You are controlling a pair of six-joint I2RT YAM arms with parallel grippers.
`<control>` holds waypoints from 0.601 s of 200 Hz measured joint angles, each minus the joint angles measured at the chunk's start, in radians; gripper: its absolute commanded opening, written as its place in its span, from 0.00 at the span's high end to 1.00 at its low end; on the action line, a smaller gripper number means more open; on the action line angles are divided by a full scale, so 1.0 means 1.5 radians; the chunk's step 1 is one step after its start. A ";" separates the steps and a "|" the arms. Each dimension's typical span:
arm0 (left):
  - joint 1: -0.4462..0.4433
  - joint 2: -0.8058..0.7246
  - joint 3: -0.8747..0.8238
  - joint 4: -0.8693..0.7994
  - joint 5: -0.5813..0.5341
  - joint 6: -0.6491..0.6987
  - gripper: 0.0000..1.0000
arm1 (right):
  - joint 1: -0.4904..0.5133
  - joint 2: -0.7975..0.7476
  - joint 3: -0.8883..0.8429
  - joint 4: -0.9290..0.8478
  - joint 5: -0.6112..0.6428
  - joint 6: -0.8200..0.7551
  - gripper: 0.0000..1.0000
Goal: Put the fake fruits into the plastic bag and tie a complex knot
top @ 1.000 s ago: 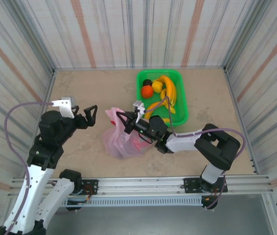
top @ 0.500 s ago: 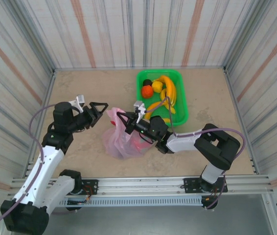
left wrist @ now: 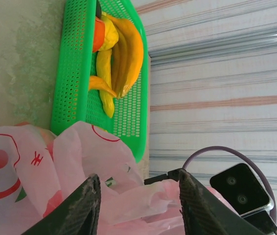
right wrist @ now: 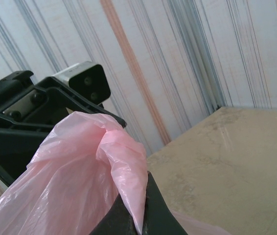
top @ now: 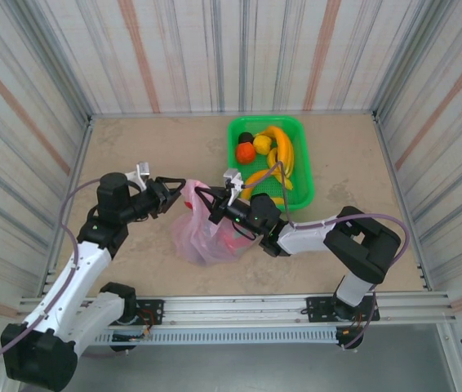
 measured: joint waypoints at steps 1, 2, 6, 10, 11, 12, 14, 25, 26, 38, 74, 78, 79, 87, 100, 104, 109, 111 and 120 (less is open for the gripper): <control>0.000 0.000 0.000 0.000 0.000 0.000 0.56 | 0.000 0.000 0.000 0.000 0.000 0.000 1.00; 0.000 0.000 0.000 0.000 0.000 0.000 0.56 | 0.000 0.000 0.000 0.000 0.000 0.000 1.00; 0.000 0.000 0.000 0.000 0.000 -0.001 0.56 | 0.000 0.000 0.000 0.000 0.000 0.000 1.00; 0.000 0.000 0.000 0.001 0.000 -0.002 0.57 | 0.000 0.000 0.000 0.000 0.000 0.000 1.00; 0.000 0.000 0.000 0.001 0.000 -0.002 0.57 | 0.000 0.000 0.000 0.000 0.000 0.000 1.00; 0.000 0.000 0.000 0.001 0.000 -0.002 0.57 | 0.000 0.000 0.000 0.000 0.000 0.000 1.00; 0.000 0.000 0.000 0.001 0.000 -0.002 0.57 | 0.000 0.000 0.000 0.000 0.000 0.000 1.00; 0.000 0.000 -0.001 0.001 0.000 -0.003 0.59 | 0.000 0.000 0.000 0.000 0.000 0.000 1.00; 0.000 0.000 -0.001 0.001 0.000 -0.003 0.59 | 0.000 0.000 0.000 0.000 0.000 0.000 1.00; 0.000 0.000 -0.001 0.002 0.000 -0.005 0.63 | 0.000 0.000 0.000 0.000 0.000 0.000 1.00; -0.006 0.005 -0.001 0.012 0.001 -0.017 0.80 | 0.000 0.000 0.000 0.000 0.000 0.000 1.00; -0.006 0.005 -0.002 0.013 0.001 -0.018 0.83 | 0.000 0.000 0.000 0.000 0.000 0.000 1.00; -0.006 0.005 -0.002 0.014 0.001 -0.018 0.84 | 0.000 0.000 0.000 0.000 0.000 0.000 1.00; -0.006 0.005 -0.004 0.016 0.001 -0.020 0.88 | 0.000 0.000 0.000 0.000 0.000 0.000 1.00; -0.006 0.005 -0.006 0.021 0.001 -0.022 0.96 | 0.000 0.000 0.000 -0.001 0.000 0.000 1.00; -0.006 0.005 -0.007 0.023 0.001 -0.025 0.98 | 0.000 0.000 0.000 -0.001 0.000 0.000 1.00; -0.007 0.005 -0.007 0.024 0.001 -0.024 1.00 | 0.000 0.000 0.000 -0.001 0.000 0.000 1.00; -0.007 0.005 -0.007 0.024 0.001 -0.026 1.00 | 0.000 0.000 0.000 -0.001 0.000 0.000 1.00; -0.009 0.005 -0.007 0.025 0.000 -0.027 1.00 | 0.000 0.000 0.000 0.000 0.000 0.000 1.00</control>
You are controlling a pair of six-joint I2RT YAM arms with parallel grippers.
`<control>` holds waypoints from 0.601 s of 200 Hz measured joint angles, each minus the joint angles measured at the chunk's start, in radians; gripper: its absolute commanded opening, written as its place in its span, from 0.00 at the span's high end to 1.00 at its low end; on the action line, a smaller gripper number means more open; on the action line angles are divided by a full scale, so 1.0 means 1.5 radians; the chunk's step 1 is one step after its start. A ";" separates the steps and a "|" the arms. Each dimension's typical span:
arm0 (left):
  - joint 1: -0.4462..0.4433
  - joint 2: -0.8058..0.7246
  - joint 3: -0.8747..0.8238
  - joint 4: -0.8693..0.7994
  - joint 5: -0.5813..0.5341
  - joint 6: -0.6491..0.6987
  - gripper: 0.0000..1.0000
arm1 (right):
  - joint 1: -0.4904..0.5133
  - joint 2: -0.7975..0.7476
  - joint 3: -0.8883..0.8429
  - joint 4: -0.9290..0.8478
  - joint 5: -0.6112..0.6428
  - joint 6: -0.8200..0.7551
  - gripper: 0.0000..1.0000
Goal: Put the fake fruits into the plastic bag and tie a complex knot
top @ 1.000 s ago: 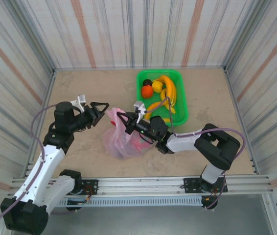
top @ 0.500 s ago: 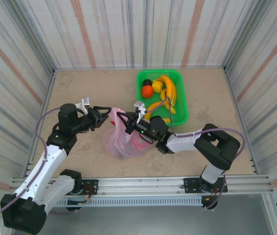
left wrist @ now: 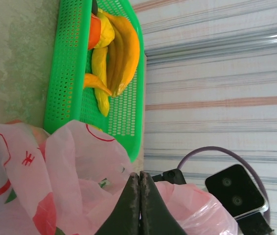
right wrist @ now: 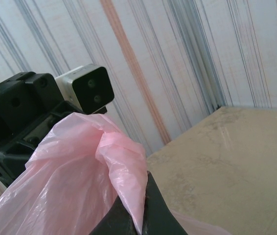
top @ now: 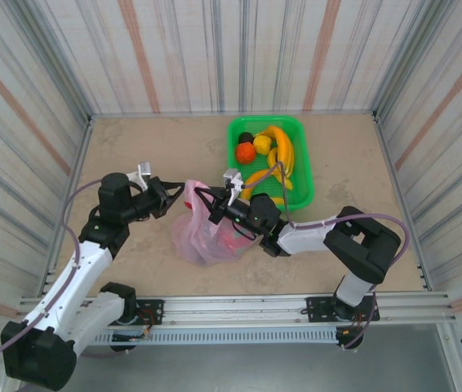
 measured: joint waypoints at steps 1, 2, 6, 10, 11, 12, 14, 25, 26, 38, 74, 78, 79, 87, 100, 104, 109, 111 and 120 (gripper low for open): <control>0.000 0.000 0.000 0.000 0.000 0.000 1.00 | 0.000 0.000 0.000 0.000 0.000 0.000 1.00; 0.000 0.000 0.000 0.000 0.000 0.000 1.00 | 0.000 0.000 0.000 0.000 0.000 0.000 1.00; 0.000 0.000 0.000 0.000 0.000 0.000 1.00 | 0.000 0.000 0.000 0.000 0.000 0.000 1.00; 0.000 0.000 0.000 -0.001 0.000 -0.001 1.00 | 0.000 0.000 0.000 0.000 0.000 0.000 1.00; 0.000 0.000 0.000 -0.001 0.000 -0.001 1.00 | 0.000 0.000 0.000 0.000 0.000 0.000 1.00; 0.000 0.000 0.000 -0.001 0.000 -0.001 1.00 | 0.000 0.000 0.000 0.000 0.000 0.000 1.00; 0.000 0.000 0.000 -0.001 0.000 -0.001 1.00 | 0.000 0.000 0.000 0.000 0.000 0.000 1.00; 0.000 0.000 0.000 -0.001 -0.001 -0.002 1.00 | 0.000 0.000 0.000 0.000 0.000 0.000 1.00; 0.000 0.000 0.000 -0.001 -0.001 -0.002 1.00 | 0.000 0.000 0.000 0.000 0.000 0.000 1.00; 0.000 0.000 0.000 -0.001 -0.002 -0.003 1.00 | 0.000 0.000 0.000 0.000 0.000 0.000 1.00; -0.001 0.000 0.000 -0.001 -0.006 -0.003 1.00 | 0.000 0.000 0.000 0.000 0.000 0.000 1.00; -0.001 0.000 0.000 -0.001 -0.006 -0.003 1.00 | 0.000 0.000 0.000 0.000 0.000 0.000 1.00; -0.001 0.000 0.000 -0.001 -0.006 -0.003 1.00 | 0.000 0.000 0.000 0.000 0.000 0.000 1.00; -0.001 0.000 0.000 -0.001 -0.006 -0.003 1.00 | 0.000 0.000 0.000 0.000 0.000 0.001 1.00; -0.001 -0.001 0.000 -0.001 -0.007 -0.003 1.00 | 0.000 0.000 0.000 -0.001 0.000 0.003 0.89; -0.001 -0.001 0.000 -0.001 -0.007 -0.003 1.00 | 0.000 0.000 0.000 -0.002 0.001 0.004 0.87; -0.001 -0.001 0.000 -0.001 -0.008 -0.003 1.00 | 0.000 0.000 0.000 -0.004 0.001 0.004 0.84; -0.001 -0.001 0.000 -0.001 -0.008 -0.003 1.00 | 0.000 -0.001 0.000 -0.005 0.001 0.005 0.82; -0.001 -0.001 0.000 -0.001 -0.013 -0.003 1.00 | 0.000 -0.004 0.000 -0.016 0.001 0.006 0.77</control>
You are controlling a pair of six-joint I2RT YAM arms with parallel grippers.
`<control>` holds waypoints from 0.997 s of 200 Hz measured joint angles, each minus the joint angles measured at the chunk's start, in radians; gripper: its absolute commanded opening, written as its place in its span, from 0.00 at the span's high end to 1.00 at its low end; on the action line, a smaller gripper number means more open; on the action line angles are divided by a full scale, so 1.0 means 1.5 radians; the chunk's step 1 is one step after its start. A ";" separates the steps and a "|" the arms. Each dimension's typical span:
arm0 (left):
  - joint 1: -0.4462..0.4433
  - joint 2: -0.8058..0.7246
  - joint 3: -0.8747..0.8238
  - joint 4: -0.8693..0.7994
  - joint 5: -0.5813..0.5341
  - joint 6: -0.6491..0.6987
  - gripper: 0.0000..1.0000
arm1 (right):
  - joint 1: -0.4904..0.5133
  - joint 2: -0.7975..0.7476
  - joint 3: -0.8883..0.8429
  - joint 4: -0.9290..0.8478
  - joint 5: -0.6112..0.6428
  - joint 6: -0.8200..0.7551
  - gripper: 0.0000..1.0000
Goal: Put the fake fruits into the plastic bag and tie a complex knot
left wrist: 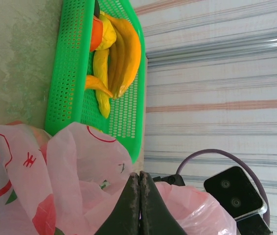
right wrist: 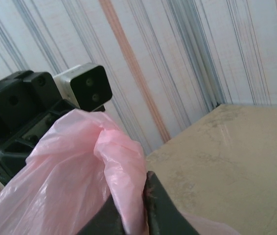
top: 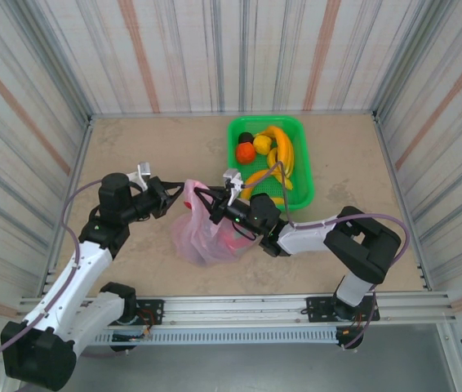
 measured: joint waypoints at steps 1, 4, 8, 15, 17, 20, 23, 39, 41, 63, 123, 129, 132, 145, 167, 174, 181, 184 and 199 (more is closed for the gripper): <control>0.000 0.000 0.000 0.000 0.000 0.000 1.00 | 0.000 0.000 0.000 -0.001 0.000 -0.001 0.76; 0.000 0.000 0.000 0.000 0.000 0.000 1.00 | 0.000 -0.002 0.000 -0.004 -0.001 0.001 0.75; -0.001 0.000 0.000 -0.001 -0.002 0.000 1.00 | -0.002 -0.005 0.000 -0.011 0.001 -0.001 0.73; -0.002 0.000 0.000 -0.001 -0.004 -0.002 1.00 | -0.003 -0.013 0.000 -0.022 0.001 -0.001 0.68; -0.003 0.000 0.000 -0.001 -0.005 -0.002 1.00 | -0.003 -0.015 0.000 -0.026 0.001 -0.001 0.66; -0.004 0.000 0.000 -0.001 -0.005 -0.002 1.00 | -0.004 -0.019 0.000 -0.032 0.002 0.001 0.65; -0.005 0.000 0.000 -0.001 -0.005 -0.002 1.00 | -0.004 -0.023 0.000 -0.038 0.001 -0.002 0.64; -0.009 0.000 0.000 0.000 -0.005 -0.002 1.00 | -0.011 -0.052 0.000 -0.074 0.002 -0.003 0.55; -0.009 0.000 0.000 0.001 -0.005 -0.002 1.00 | -0.012 -0.056 0.000 -0.080 0.001 -0.005 0.53; -0.012 0.000 0.000 0.001 -0.005 -0.002 1.00 | -0.026 -0.100 0.000 -0.133 -0.003 -0.009 0.39; -0.022 0.001 0.000 0.005 -0.005 -0.010 1.00 | -0.082 -0.266 0.009 -0.384 -0.032 -0.009 0.26; -0.022 0.001 0.000 0.006 -0.005 -0.012 1.00 | -0.089 -0.284 0.019 -0.421 -0.038 -0.009 0.26; -0.022 0.001 0.000 0.007 -0.005 -0.013 1.00 | -0.092 -0.292 0.024 -0.438 -0.042 -0.009 0.26; -0.023 0.001 0.000 0.007 -0.005 -0.020 1.00 | -0.102 -0.326 0.055 -0.519 -0.058 -0.010 0.30; -0.030 0.001 0.000 0.011 -0.005 -0.031 1.00 | -0.112 -0.372 0.112 -0.645 -0.099 -0.008 0.39; -0.030 0.001 0.000 0.011 -0.005 -0.034 1.00 | -0.113 -0.383 0.128 -0.681 -0.114 -0.005 0.41; -0.030 0.001 0.000 0.011 -0.005 -0.035 1.00 | -0.114 -0.392 0.141 -0.712 -0.130 0.000 0.45; -0.031 0.001 0.000 0.011 -0.005 -0.037 1.00 | -0.114 -0.395 0.145 -0.723 -0.138 0.005 0.47; -0.031 0.001 0.000 0.011 -0.005 -0.041 1.00 | -0.112 -0.411 0.155 -0.773 -0.173 0.027 0.55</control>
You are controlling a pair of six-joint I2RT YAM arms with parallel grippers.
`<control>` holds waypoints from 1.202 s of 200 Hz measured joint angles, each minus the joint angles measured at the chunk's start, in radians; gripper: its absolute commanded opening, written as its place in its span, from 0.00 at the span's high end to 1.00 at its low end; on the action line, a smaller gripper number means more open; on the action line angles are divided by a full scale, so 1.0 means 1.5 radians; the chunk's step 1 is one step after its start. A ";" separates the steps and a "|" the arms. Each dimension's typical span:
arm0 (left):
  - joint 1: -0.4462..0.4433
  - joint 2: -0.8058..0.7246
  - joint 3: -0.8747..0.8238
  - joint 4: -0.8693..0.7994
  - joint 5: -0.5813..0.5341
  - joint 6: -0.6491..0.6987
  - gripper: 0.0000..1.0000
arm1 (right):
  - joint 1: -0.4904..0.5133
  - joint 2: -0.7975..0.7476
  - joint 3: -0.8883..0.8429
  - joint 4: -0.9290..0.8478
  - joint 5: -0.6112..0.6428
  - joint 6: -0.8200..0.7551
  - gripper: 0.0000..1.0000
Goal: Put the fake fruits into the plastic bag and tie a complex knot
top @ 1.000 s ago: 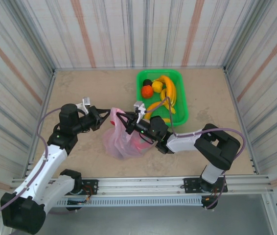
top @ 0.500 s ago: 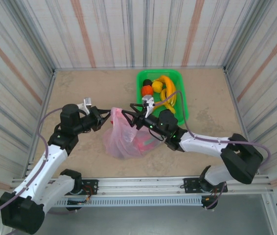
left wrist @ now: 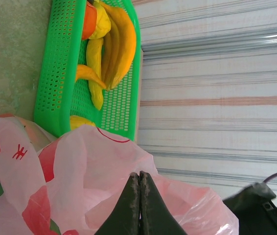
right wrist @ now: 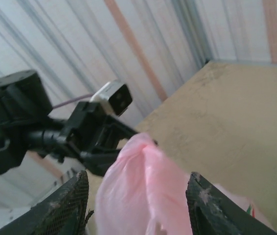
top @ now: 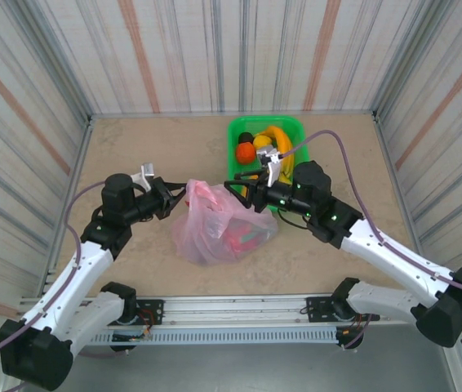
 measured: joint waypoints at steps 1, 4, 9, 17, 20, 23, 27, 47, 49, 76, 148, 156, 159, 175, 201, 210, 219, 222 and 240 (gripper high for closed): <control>0.000 0.000 0.000 0.000 0.000 0.000 1.00 | 0.000 -0.001 0.000 -0.002 -0.001 0.002 0.55; 0.000 0.000 0.000 0.000 0.000 0.000 1.00 | 0.002 -0.003 0.000 -0.012 -0.006 0.011 0.56; 0.000 0.000 0.000 0.000 0.000 -0.001 1.00 | 0.007 -0.006 0.000 -0.026 -0.011 0.019 0.57; 0.000 0.000 0.000 0.000 0.000 -0.002 1.00 | 0.017 -0.009 0.000 -0.048 -0.013 0.028 0.58; 0.000 0.000 0.000 0.000 0.000 -0.002 1.00 | 0.024 -0.009 0.000 -0.057 -0.014 0.032 0.58; 0.000 0.000 0.000 0.000 0.000 -0.003 1.00 | 0.030 -0.009 0.000 -0.065 -0.013 0.035 0.59; 0.000 0.000 0.000 0.000 0.000 -0.003 1.00 | 0.039 -0.009 0.000 -0.074 -0.013 0.038 0.59; 0.000 -0.001 0.000 -0.001 0.000 -0.003 1.00 | 0.080 -0.009 0.000 -0.113 -0.005 0.054 0.62; 0.000 -0.001 0.000 -0.001 0.000 -0.003 1.00 | 0.084 -0.009 0.000 -0.116 -0.003 0.055 0.62; 0.000 -0.009 0.000 -0.008 -0.001 -0.003 1.00 | 0.120 0.007 0.012 -0.158 0.028 0.064 0.64; 0.000 -0.013 0.000 -0.014 -0.002 -0.003 1.00 | 0.168 0.095 0.098 -0.225 0.142 0.038 0.65; 0.000 -0.013 0.000 -0.015 -0.002 -0.003 1.00 | 0.170 0.101 0.098 -0.230 0.152 0.036 0.65; 0.000 -0.013 0.000 -0.015 -0.002 -0.003 1.00 | 0.170 0.103 0.098 -0.231 0.155 0.036 0.64; 0.000 -0.013 0.000 -0.015 -0.002 -0.003 1.00 | 0.173 0.114 0.099 -0.238 0.172 0.034 0.64; -0.001 -0.013 0.000 -0.015 -0.002 -0.003 1.00 | 0.179 0.128 0.102 -0.239 0.195 0.028 0.64; -0.003 -0.013 0.000 -0.015 -0.002 -0.003 1.00 | 0.180 0.132 0.107 -0.240 0.201 0.023 0.64; -0.004 -0.014 0.000 -0.016 -0.002 -0.003 1.00 | 0.182 0.137 0.113 -0.241 0.210 0.018 0.63; -0.004 -0.014 0.000 -0.016 -0.002 -0.003 1.00 | 0.183 0.138 0.114 -0.242 0.214 0.018 0.63; -0.004 -0.014 0.000 -0.016 -0.002 -0.003 1.00 | 0.184 0.147 0.126 -0.248 0.229 0.013 0.63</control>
